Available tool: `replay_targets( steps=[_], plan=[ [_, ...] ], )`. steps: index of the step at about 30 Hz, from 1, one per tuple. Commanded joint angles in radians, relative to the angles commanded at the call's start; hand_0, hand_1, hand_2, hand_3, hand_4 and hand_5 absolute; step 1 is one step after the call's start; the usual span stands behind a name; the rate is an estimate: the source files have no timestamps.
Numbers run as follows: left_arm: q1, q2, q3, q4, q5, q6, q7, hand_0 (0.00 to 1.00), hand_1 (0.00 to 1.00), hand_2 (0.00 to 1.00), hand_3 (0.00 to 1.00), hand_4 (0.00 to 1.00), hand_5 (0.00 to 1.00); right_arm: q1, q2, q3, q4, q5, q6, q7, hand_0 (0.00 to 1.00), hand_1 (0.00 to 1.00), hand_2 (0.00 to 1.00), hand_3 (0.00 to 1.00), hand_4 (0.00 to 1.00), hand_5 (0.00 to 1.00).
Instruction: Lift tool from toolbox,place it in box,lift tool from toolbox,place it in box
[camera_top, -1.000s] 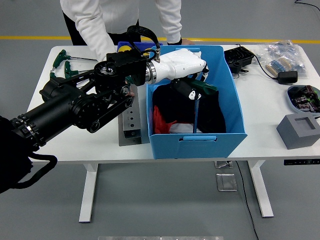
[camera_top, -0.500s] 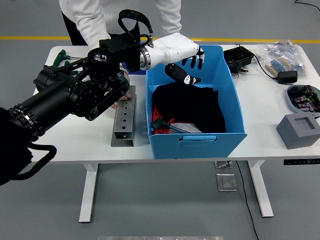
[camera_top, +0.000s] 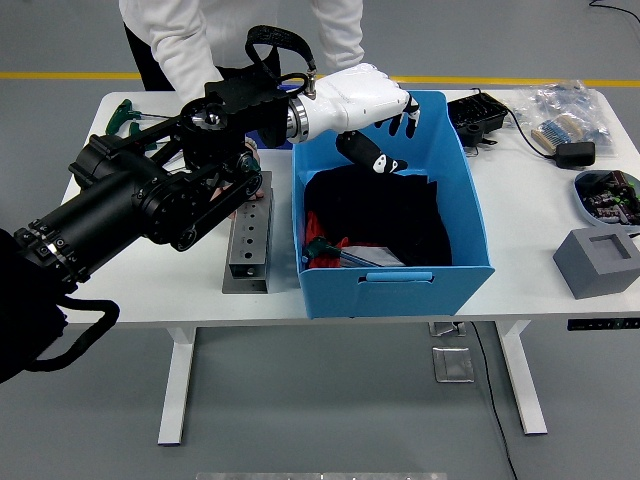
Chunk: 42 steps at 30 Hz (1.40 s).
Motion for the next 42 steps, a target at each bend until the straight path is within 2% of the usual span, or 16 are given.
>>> replay_targets(
  steps=[2,3,6,11,18,22,25,26,27,31,33,34,38,39,40,42],
  plan=[
    [0.026,0.018,-0.039,-0.026,0.008,-0.006,0.011,0.269,0.384,0.476,0.581,0.760,0.521,-0.002,0.002,0.006,0.000,-0.002,0.000,-0.001,0.672,0.651,0.718,0.571,0.842,0.680],
    [0.039,0.028,-0.057,-0.039,0.006,-0.009,0.018,0.254,0.342,0.449,0.584,0.764,0.519,-0.003,0.003,0.008,0.000,-0.002,0.000,-0.001,0.671,0.651,0.718,0.570,0.842,0.678],
    [0.090,0.064,-0.122,-0.093,-0.012,-0.020,0.056,0.254,0.342,0.449,0.584,0.764,0.519,-0.005,0.004,0.012,0.000,-0.002,0.000,-0.001,0.671,0.651,0.718,0.570,0.842,0.678],
    [0.207,0.127,-0.246,-0.224,-0.074,-0.009,0.151,0.246,0.350,0.448,0.586,0.765,0.514,-0.010,0.006,0.023,0.000,-0.004,0.000,0.001,0.669,0.650,0.717,0.569,0.840,0.675],
    [0.351,0.189,-0.354,-0.363,-0.165,-0.011,0.271,0.250,0.365,0.464,0.587,0.778,0.534,-0.018,0.008,0.037,0.000,-0.012,0.001,0.001,0.669,0.649,0.717,0.568,0.837,0.671],
    [0.456,0.203,-0.425,-0.417,-0.286,-0.005,0.374,0.258,0.371,0.478,0.595,0.772,0.536,-0.022,0.010,0.041,0.000,-0.014,0.001,0.001,0.667,0.648,0.716,0.568,0.835,0.668],
    [0.509,0.203,-0.458,-0.434,-0.396,0.028,0.453,0.258,0.371,0.478,0.595,0.772,0.536,-0.024,0.012,0.043,0.000,-0.014,0.001,0.000,0.667,0.648,0.716,0.568,0.835,0.668],
    [0.527,0.200,-0.468,-0.440,-0.435,0.049,0.488,0.258,0.371,0.478,0.595,0.772,0.536,-0.024,0.013,0.043,0.000,-0.014,0.000,-0.001,0.667,0.648,0.716,0.568,0.835,0.668],
    [0.543,0.196,-0.474,-0.446,-0.480,0.076,0.524,0.280,0.437,0.554,0.648,0.728,0.592,-0.025,0.013,0.042,0.000,-0.013,0.000,-0.001,0.667,0.648,0.717,0.567,0.833,0.666],
    [0.589,0.179,-0.491,-0.458,-0.645,0.202,0.666,0.280,0.437,0.554,0.648,0.728,0.592,-0.028,0.015,0.036,0.000,-0.007,0.001,-0.001,0.667,0.648,0.717,0.567,0.833,0.666],
    [0.609,0.173,-0.505,-0.459,-0.729,0.247,0.717,0.280,0.437,0.554,0.648,0.728,0.592,-0.029,0.016,0.036,0.000,-0.009,0.001,-0.002,0.667,0.648,0.717,0.567,0.833,0.666],
    [0.620,0.171,-0.511,-0.458,-0.768,0.263,0.733,0.362,0.519,0.641,0.726,0.664,0.705,-0.030,0.016,0.037,0.000,-0.011,0.002,-0.003,0.666,0.647,0.716,0.566,0.832,0.665],
    [0.647,0.166,-0.527,-0.443,-0.937,0.290,0.767,0.362,0.519,0.641,0.726,0.664,0.705,-0.034,0.018,0.038,0.000,-0.016,0.002,-0.005,0.666,0.647,0.716,0.566,0.832,0.665],
    [0.651,0.165,-0.530,-0.437,-0.976,0.292,0.773,0.362,0.519,0.641,0.726,0.664,0.705,-0.034,0.019,0.037,0.000,-0.016,0.002,-0.005,0.666,0.647,0.716,0.566,0.832,0.665],
    [0.655,0.163,-0.532,-0.431,-1.022,0.291,0.779,0.415,0.538,0.680,0.780,0.660,0.734,-0.035,0.019,0.037,0.000,-0.017,0.002,-0.006,0.666,0.647,0.716,0.565,0.831,0.664],
    [0.660,0.161,-0.533,-0.420,-1.106,0.279,0.783,0.415,0.538,0.680,0.780,0.660,0.734,-0.036,0.020,0.035,0.000,-0.018,0.002,-0.007,0.666,0.647,0.716,0.565,0.831,0.664]
  ],
)
